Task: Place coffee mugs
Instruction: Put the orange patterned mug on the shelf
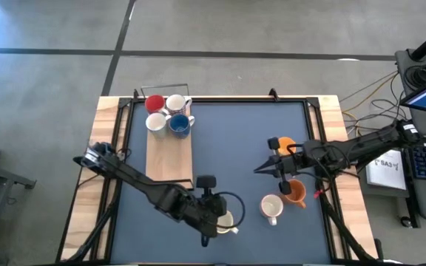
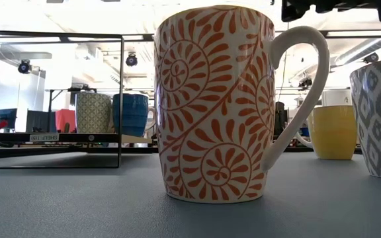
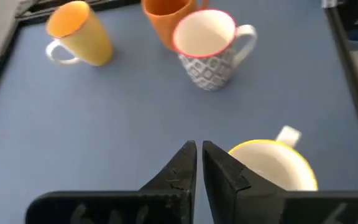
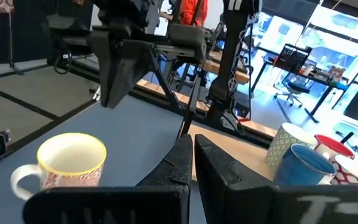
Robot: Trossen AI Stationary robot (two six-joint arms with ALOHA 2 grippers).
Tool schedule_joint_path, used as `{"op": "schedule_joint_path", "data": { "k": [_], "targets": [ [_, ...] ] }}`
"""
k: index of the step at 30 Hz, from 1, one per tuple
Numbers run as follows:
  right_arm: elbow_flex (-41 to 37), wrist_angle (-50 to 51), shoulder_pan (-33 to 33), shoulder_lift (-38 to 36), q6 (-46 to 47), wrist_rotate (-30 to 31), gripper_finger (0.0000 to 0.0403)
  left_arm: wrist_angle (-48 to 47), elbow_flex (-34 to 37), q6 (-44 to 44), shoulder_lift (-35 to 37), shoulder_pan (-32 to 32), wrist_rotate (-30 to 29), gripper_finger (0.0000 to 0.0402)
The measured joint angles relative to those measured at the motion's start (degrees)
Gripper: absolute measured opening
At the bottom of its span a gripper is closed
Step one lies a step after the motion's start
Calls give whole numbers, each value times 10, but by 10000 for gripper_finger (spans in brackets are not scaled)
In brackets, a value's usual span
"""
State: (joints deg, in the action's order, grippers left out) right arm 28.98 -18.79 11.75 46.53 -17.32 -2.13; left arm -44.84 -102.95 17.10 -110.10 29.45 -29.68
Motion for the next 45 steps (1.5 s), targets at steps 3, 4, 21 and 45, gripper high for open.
{"op": "schedule_joint_path", "data": {
  "k": [3, 4, 21, 45],
  "targets": [
    [-5, -4, 0, -9, 0, 0, 9, 2, -1, 0, -1, -1, 39, 32],
    [-8, -1, 0, -14, 0, 0, 9, 6, -1, 1, -1, -3, 50, 40],
    [-11, 0, 0, -15, 8, 2, 9, 24, 9, 7, -57, -11, 53, 148],
    [-11, -1, 0, -14, 12, 6, 9, 33, 35, 14, -82, -29, 117, 123]
  ]
}}
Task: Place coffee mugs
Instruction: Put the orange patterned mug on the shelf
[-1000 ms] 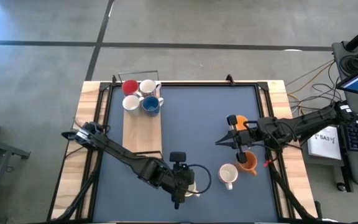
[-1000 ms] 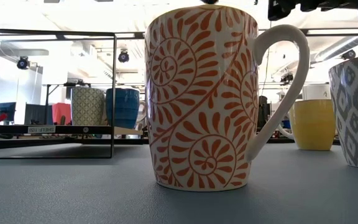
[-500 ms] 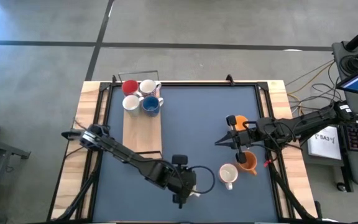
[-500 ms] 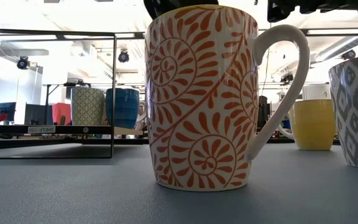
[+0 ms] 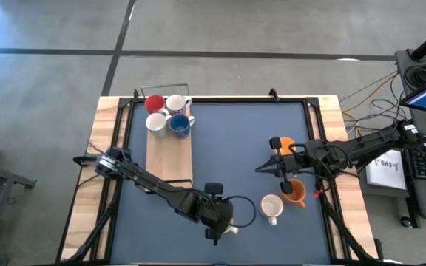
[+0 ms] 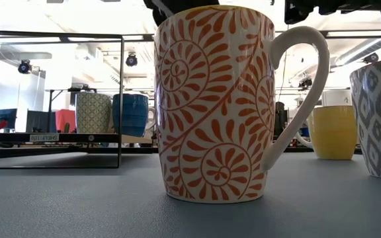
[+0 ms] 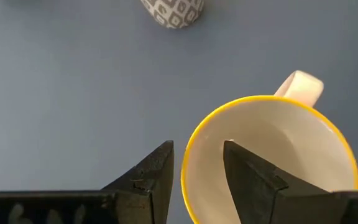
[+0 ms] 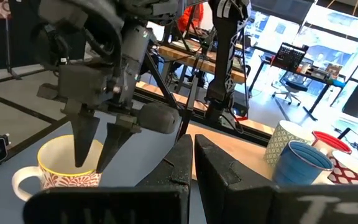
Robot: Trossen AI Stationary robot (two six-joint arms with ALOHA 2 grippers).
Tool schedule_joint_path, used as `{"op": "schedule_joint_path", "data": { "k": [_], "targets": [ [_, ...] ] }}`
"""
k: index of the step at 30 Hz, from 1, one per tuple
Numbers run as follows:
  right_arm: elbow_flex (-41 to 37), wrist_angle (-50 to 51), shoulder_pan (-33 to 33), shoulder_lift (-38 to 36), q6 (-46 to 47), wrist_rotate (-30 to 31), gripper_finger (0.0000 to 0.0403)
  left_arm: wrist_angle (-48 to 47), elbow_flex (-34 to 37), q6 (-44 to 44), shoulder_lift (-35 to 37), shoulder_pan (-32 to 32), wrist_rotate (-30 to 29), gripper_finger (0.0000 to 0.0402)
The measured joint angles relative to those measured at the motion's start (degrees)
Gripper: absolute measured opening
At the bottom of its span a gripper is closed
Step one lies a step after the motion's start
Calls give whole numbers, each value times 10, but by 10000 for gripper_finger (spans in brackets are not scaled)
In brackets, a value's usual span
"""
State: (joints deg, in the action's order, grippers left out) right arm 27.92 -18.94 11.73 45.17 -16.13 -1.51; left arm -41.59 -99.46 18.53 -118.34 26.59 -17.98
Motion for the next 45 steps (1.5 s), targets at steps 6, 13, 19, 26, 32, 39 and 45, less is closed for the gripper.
{"op": "schedule_joint_path", "data": {
  "k": [6, 13, 19, 26, 32, 39, 45],
  "targets": [
    [0, 1, 0, 0, -3, 1, 9, 8, 1, 4, -5, -6, 17, 121],
    [0, 2, 0, 0, 0, 1, 9, 25, 11, 5, -5, -7, 21, 92],
    [0, 2, 0, 0, 0, 1, 9, 28, 15, 6, -5, -7, 31, 43],
    [0, 2, 0, 0, -1, 1, 9, 43, 15, -1, 0, -8, 44, 7],
    [0, 2, 0, 0, 0, 1, 9, 41, 2, -21, 15, -4, 40, 2],
    [0, 5, 0, 0, 11, 1, 9, 46, -16, -76, 43, 5, 50, 1],
    [0, 6, 0, 0, 11, 1, 9, 42, -17, -99, 99, 7, 51, 1]
  ]
}}
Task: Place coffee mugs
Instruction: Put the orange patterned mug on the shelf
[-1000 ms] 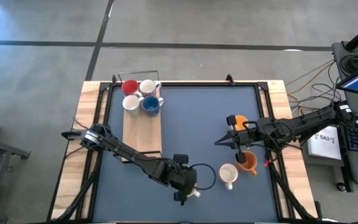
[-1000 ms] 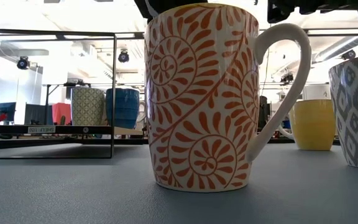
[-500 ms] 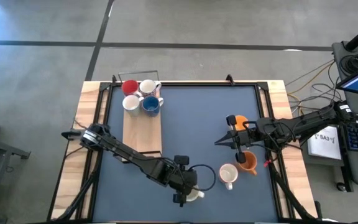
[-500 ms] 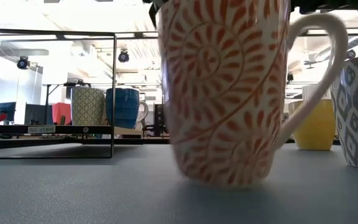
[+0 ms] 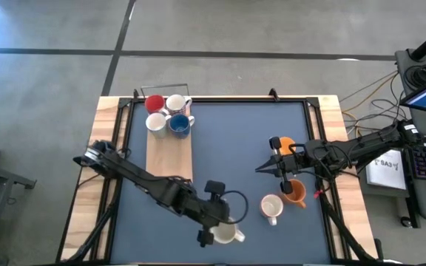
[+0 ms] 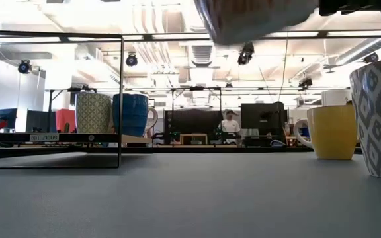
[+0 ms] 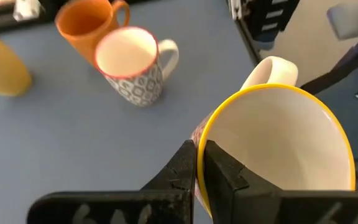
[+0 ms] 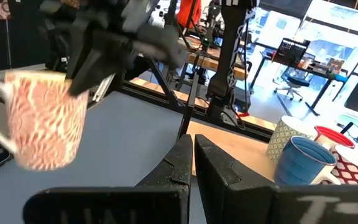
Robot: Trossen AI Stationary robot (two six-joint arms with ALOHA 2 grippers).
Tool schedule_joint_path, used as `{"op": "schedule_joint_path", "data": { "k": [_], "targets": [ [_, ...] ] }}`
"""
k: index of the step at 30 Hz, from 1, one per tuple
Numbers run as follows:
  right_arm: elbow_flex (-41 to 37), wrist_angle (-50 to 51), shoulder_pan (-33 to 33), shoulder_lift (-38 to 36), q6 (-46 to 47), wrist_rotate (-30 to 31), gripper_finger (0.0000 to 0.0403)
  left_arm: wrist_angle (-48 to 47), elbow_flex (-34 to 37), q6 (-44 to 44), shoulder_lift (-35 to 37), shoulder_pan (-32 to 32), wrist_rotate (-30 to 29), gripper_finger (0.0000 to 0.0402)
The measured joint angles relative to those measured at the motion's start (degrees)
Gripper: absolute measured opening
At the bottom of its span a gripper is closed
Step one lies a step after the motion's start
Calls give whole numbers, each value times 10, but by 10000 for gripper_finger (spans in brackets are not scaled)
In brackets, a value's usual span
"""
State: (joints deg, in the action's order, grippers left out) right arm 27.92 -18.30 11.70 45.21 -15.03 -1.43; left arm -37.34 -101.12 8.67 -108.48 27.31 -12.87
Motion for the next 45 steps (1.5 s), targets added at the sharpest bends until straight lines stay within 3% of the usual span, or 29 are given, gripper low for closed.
{"op": "schedule_joint_path", "data": {
  "k": [6, 15, 20, 24, 29, 45],
  "targets": [
    [0, 0, 0, 0, 0, 0, 9, -34, 0, -36, 52, 0, -13, 1],
    [0, 0, 0, 0, 0, 0, 9, -150, 0, -18, 185, 0, -166, 0],
    [0, 0, 0, 0, 0, 0, 9, -244, 4, 119, 274, -4, -308, 0],
    [0, 0, 0, 0, 6, 0, 9, -381, 18, 315, 326, -10, -342, 0],
    [0, 0, 0, 0, 7, 0, 9, -487, 66, 499, 362, -9, -345, 0],
    [0, 1, 0, 0, 5, 0, 9, -463, 342, 685, 452, -11, -293, 0]
  ]
}}
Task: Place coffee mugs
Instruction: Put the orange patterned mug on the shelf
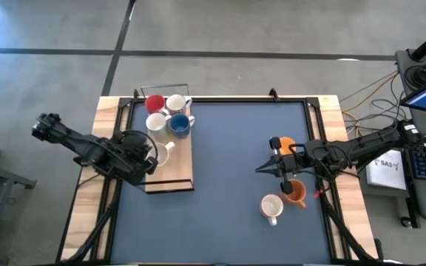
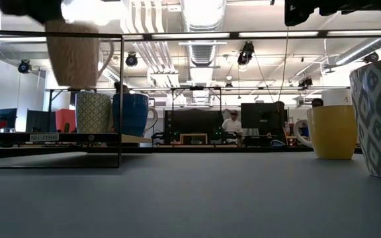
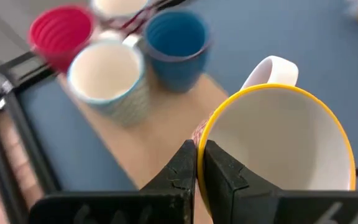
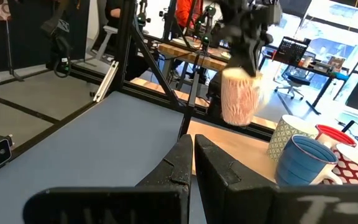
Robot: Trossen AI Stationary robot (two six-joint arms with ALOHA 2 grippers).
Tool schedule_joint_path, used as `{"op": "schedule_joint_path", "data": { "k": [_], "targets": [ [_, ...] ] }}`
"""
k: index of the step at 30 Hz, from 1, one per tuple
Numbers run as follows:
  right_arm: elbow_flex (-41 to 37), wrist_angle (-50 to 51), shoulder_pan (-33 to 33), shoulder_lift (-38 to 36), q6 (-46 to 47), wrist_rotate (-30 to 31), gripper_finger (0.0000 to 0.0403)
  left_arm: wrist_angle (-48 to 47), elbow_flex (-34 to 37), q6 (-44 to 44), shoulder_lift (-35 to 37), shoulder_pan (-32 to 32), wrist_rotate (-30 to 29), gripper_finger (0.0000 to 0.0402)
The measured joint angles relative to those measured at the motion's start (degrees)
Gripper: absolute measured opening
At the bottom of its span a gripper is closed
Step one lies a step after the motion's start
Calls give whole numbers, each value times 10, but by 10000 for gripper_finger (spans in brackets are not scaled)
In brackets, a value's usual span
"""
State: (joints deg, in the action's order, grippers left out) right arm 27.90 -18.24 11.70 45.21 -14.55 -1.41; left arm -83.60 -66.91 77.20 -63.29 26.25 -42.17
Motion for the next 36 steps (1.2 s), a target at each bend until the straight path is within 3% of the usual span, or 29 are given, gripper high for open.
{"op": "schedule_joint_path", "data": {
  "k": [8, 14, 25, 36],
  "targets": [
    [0, 0, 0, 0, 3, 0, 9, 14, 107, 97, 4, -19, 5, 0],
    [0, 0, 0, 0, 4, 0, 9, 41, 142, 107, -3, -48, 4, 0],
    [0, 0, 0, 0, 5, 0, 9, 48, 148, 89, 6, -97, 8, 0],
    [0, 1, 0, 0, 6, 0, 9, 80, 150, 88, 6, -103, 9, 4]
  ]
}}
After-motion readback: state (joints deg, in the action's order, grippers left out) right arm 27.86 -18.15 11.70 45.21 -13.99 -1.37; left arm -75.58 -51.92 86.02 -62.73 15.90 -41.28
